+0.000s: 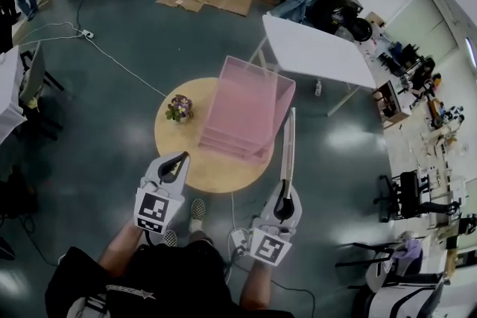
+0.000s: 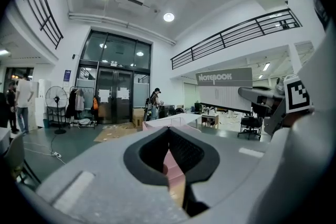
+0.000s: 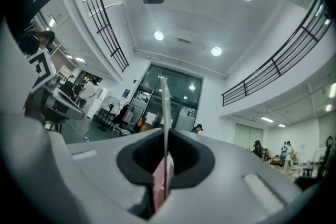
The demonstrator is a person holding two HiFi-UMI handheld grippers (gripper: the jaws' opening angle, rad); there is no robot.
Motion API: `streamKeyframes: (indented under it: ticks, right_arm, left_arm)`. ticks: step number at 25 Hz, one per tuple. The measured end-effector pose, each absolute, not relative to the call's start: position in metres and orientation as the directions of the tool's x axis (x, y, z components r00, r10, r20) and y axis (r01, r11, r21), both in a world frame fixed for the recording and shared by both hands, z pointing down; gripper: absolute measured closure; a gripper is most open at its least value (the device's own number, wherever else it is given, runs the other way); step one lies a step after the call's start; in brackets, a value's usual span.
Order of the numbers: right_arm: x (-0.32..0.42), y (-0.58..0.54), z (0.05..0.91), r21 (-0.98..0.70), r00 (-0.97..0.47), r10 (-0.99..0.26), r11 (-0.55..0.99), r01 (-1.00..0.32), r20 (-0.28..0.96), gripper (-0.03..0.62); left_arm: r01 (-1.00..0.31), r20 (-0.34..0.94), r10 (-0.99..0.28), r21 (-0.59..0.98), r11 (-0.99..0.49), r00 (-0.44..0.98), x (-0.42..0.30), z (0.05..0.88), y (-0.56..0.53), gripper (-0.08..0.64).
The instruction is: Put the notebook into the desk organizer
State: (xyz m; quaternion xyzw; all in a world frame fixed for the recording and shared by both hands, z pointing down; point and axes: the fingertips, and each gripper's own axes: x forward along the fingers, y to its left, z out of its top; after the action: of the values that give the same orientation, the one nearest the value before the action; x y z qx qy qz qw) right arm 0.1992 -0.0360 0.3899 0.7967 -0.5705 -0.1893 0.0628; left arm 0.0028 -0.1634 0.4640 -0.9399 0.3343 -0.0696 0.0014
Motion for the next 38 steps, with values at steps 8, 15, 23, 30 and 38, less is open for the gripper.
streamKeyframes:
  ticks: [8, 15, 23, 30, 38]
  right_arm:
    - [0.216, -0.111, 0.390, 0.417, 0.216, -0.939, -0.315, -0.853, -0.269, 0.580]
    - [0.228, -0.167, 0.412, 0.511, 0.204, -0.962, -0.269, -0.816, -0.181, 0.580]
    - [0.232, -0.226, 0.446, 0.717, 0.203, -0.979, -0.159, -0.679, -0.025, 0.578]
    - [0.227, -0.270, 0.473, 0.836, 0.179, -0.984, -0.079, -0.543, 0.023, 0.578]
    - [0.227, -0.316, 0.522, 0.922, 0.221, -0.962, 0.065, -0.381, 0.159, 0.575]
  left_arm:
    - [-0.667, 0.151, -0.664, -0.036, -0.744, 0.733, 0.024, 0.476, -0.216, 0.551]
    - [-0.713, 0.179, -0.705, -0.023, -0.700, 0.686, 0.026, 0.483, -0.255, 0.551]
    - [-0.752, 0.211, -0.736, -0.006, -0.659, 0.643, 0.027, 0.498, -0.290, 0.551]
    - [-0.771, 0.249, -0.745, 0.013, -0.636, 0.619, 0.028, 0.513, -0.305, 0.551]
    - [-0.803, 0.288, -0.765, 0.026, -0.595, 0.576, 0.016, 0.530, -0.318, 0.551]
